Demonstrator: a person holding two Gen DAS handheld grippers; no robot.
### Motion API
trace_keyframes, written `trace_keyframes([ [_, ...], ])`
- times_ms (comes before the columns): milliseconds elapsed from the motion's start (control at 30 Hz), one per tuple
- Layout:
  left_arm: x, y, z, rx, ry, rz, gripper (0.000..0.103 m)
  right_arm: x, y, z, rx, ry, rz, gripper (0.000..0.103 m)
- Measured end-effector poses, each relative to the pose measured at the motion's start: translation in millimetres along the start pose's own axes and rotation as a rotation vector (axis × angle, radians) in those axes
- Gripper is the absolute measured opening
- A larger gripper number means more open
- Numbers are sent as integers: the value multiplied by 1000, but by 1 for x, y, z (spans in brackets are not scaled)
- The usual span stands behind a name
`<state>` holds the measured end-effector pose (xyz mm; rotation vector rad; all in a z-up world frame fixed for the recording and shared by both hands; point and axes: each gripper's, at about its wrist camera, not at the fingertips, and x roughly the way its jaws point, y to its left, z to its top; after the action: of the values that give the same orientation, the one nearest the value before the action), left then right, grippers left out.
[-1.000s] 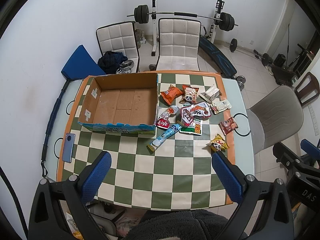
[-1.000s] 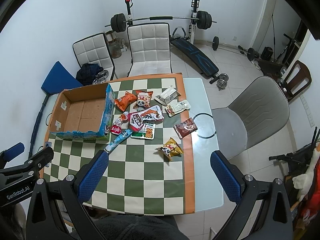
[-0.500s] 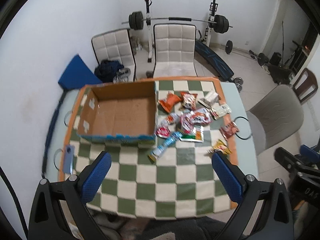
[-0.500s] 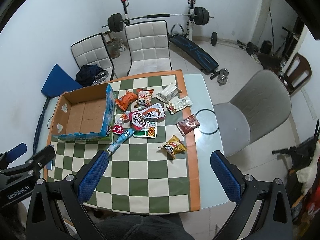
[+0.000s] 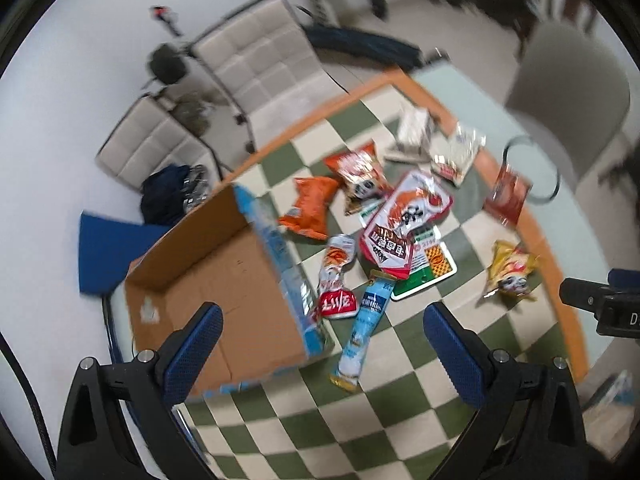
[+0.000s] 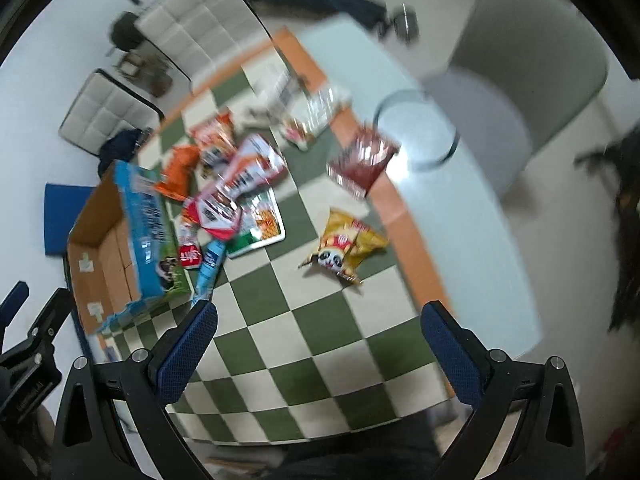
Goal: Organize snacks
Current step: 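Grasp the red-and-white spicy snack bag with the left tool while the right tool reaches toward the white sachet, then grasp the white sachet with the right tool while the left tool holds the red bag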
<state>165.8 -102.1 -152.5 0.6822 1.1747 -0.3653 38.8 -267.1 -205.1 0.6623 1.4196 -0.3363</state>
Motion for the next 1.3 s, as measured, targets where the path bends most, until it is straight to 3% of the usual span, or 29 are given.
trace_keyframes([
  [200, 86, -32, 55, 162, 131, -92, 103, 86, -14, 37, 28, 127, 0, 103],
  [333, 131, -55, 82, 290, 194, -137, 103, 117, -21, 56, 60, 180, 25, 103],
  [500, 180, -75, 100, 407, 274, -152, 103, 134, -29, 78, 87, 211, 35, 103],
  [733, 221, -88, 102, 456, 393, -244, 103, 131, -46, 111, 124, 193, 19, 103],
  [800, 227, -89, 99, 445, 408, -267, 103, 132, -54, 121, 157, 189, 22, 103],
  [867, 234, -88, 100, 399, 413, -298, 91, 133, -61, 132, 197, 179, 29, 103],
  [900, 237, -84, 100, 357, 427, -318, 79, 135, -65, 138, 215, 172, 27, 103],
  [933, 240, -80, 102, 327, 425, -320, 75, 136, -66, 143, 227, 169, 26, 103],
  [1100, 240, -54, 101, 156, 393, -366, 67, 152, -74, 166, 281, 174, 8, 102],
  [1300, 237, -31, 78, 40, 387, -366, 65, 167, -69, 177, 285, 186, -29, 98],
])
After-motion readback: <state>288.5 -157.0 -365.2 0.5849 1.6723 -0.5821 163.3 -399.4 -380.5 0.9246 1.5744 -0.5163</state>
